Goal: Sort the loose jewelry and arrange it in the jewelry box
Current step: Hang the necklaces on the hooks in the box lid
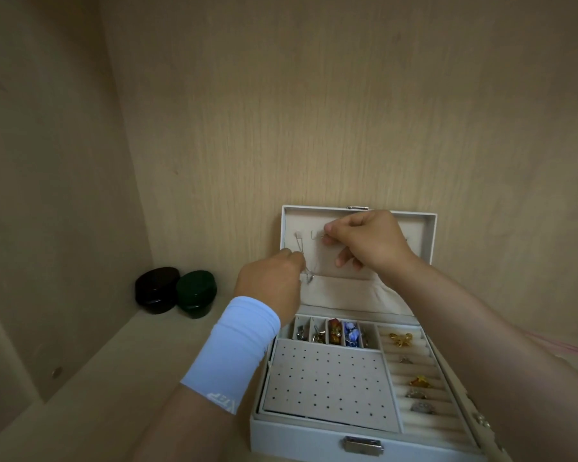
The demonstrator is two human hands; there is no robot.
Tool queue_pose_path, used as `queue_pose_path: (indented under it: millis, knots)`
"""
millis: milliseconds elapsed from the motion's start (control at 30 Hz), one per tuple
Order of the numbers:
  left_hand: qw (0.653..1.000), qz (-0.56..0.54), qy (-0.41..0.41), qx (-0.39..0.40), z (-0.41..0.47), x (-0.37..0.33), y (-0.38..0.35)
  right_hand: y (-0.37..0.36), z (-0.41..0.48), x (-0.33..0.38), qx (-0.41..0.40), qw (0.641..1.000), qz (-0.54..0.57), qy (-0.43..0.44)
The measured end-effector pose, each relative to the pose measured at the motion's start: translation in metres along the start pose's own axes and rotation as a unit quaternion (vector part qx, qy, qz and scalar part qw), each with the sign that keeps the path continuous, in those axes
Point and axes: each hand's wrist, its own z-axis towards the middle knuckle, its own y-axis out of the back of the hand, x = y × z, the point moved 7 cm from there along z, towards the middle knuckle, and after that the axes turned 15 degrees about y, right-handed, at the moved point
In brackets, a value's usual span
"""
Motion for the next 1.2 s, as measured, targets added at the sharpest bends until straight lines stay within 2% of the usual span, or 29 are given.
queue_pose_path:
  millis: [233,333,533,667,833,1000,1067,1133,1200]
  knots:
    - [0.999,0.039,0.001,0.026,0.001,-0.001,-0.009,-0.024,-0.005,-0.006,0.082,0.987,-0.133,0.043]
    - [0.999,0.021,-0.006,0.041,0.003,0.002,-0.009,-0.028,-0.004,-0.007,0.087,0.978,-0.180,0.058]
    - [0.995,-0.034,-0.022,0.086,0.008,0.010,-0.006,-0.039,-0.004,-0.008,0.190,0.929,-0.314,0.047]
    - [0.993,-0.044,-0.030,0.103,0.010,0.012,-0.007,-0.025,-0.006,0.001,0.159,0.918,-0.361,0.044]
    - [0.994,-0.040,-0.024,0.103,0.011,0.011,-0.007,-0.053,-0.022,0.003,0.181,0.870,-0.448,0.101]
    - [0.993,-0.036,-0.025,0.107,0.010,0.013,-0.007,-0.048,-0.016,-0.001,0.192,0.896,-0.391,0.088]
    - [0.994,-0.034,-0.026,0.104,0.010,0.011,-0.007,-0.037,-0.010,0.002,0.154,0.906,-0.382,0.093]
    - [0.994,-0.034,-0.025,0.102,0.010,0.010,-0.007,-0.033,-0.006,0.007,0.106,0.901,-0.404,0.114]
    - [0.994,-0.036,-0.024,0.103,0.010,0.009,-0.007,-0.040,-0.006,0.009,0.098,0.890,-0.425,0.134]
